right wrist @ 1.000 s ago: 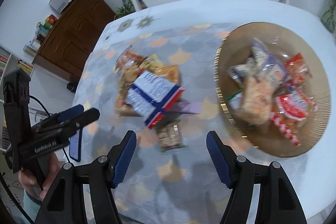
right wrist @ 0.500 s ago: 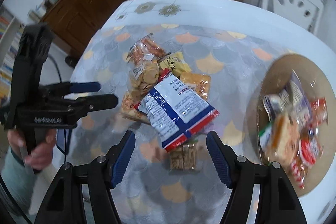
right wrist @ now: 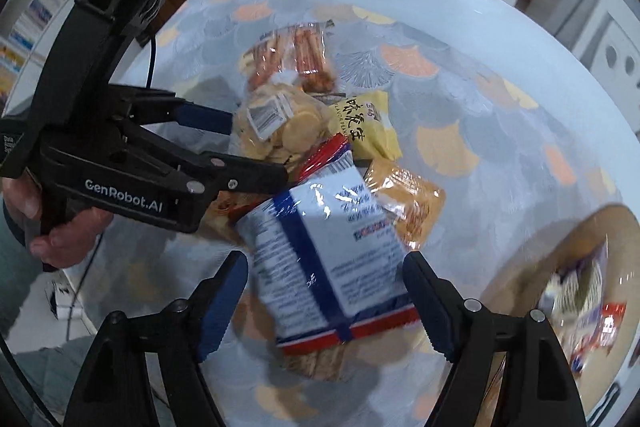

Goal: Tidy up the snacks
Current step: 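Grasp the blue-white chips bag with the right gripper while the left grasps a clear cookie bag, then lift both held bags and carry them over the brown glass bowl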

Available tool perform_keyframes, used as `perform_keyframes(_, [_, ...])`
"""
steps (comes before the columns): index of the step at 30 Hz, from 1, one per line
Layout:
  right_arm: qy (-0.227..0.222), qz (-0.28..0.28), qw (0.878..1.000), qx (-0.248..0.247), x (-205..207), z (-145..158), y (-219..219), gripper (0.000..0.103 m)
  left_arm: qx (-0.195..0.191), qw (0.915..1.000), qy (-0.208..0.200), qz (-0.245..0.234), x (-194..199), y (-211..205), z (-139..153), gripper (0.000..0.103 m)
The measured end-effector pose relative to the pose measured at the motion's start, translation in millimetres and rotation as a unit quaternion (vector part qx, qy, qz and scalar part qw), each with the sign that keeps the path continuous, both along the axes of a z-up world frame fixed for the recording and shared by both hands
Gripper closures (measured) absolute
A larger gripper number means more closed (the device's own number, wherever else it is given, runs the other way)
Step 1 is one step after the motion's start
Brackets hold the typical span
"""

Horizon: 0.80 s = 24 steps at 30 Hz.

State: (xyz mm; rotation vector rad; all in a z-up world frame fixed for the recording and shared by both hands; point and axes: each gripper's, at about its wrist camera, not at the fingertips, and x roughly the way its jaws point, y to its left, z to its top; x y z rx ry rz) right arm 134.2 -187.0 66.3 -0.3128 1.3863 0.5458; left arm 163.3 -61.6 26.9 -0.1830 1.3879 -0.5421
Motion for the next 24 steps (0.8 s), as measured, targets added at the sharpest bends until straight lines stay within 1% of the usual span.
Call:
perform_keyframes(3, [0.008,0.005,1.0,-0.005,8.5,-10.9,1.6,0.022,0.0,1.0,-0.002,0.0,2.5,-0.2,-2.6,0.021])
perform_keyframes(4, [0.01,0.007,1.0,-0.003,10.4,-13.3,2.4,0.019,-0.003,1.0,-0.003,0.001,2.6,0.1,-2.5,0.021])
perform_keyframes(8, [0.008,0.018,1.0,-0.004,11.4,-17.5,6.9,0.017,-0.006,0.9999,-0.01,0.004,1.7,1.8,-2.8,0.021])
perform_keyframes(12, [-0.004,0.033,0.999,-0.017,8.4,-21.8,12.7,0.017,0.001,0.9997,-0.026,0.002,-2.8,0.9,0.2,0.027])
perform_keyframes(14, [-0.012,0.032,0.999,-0.019,3.1,-21.0,13.2,0.022,0.004,0.9995,-0.032,0.003,-5.0,1.0,1.7,0.03])
perform_keyframes(17, [-0.015,0.019,1.0,-0.006,-1.2,-16.6,7.6,0.037,0.009,0.9992,-0.039,0.006,-8.7,0.9,5.6,0.033])
perform_keyframes(19, [-0.017,0.009,1.0,0.008,-4.8,-10.8,2.2,0.043,0.011,0.999,-0.042,0.011,-11.8,2.8,9.1,0.036])
perform_keyframes(20, [-0.018,0.005,1.0,0.014,-6.3,-9.9,2.6,0.045,0.009,0.9989,-0.045,0.014,-14.1,5.1,12.1,0.037])
perform_keyframes(24, [-0.018,-0.018,0.999,0.031,-16.7,-1.2,-0.7,0.047,0.011,0.9982,-0.053,0.028,-23.3,12.3,23.0,0.038])
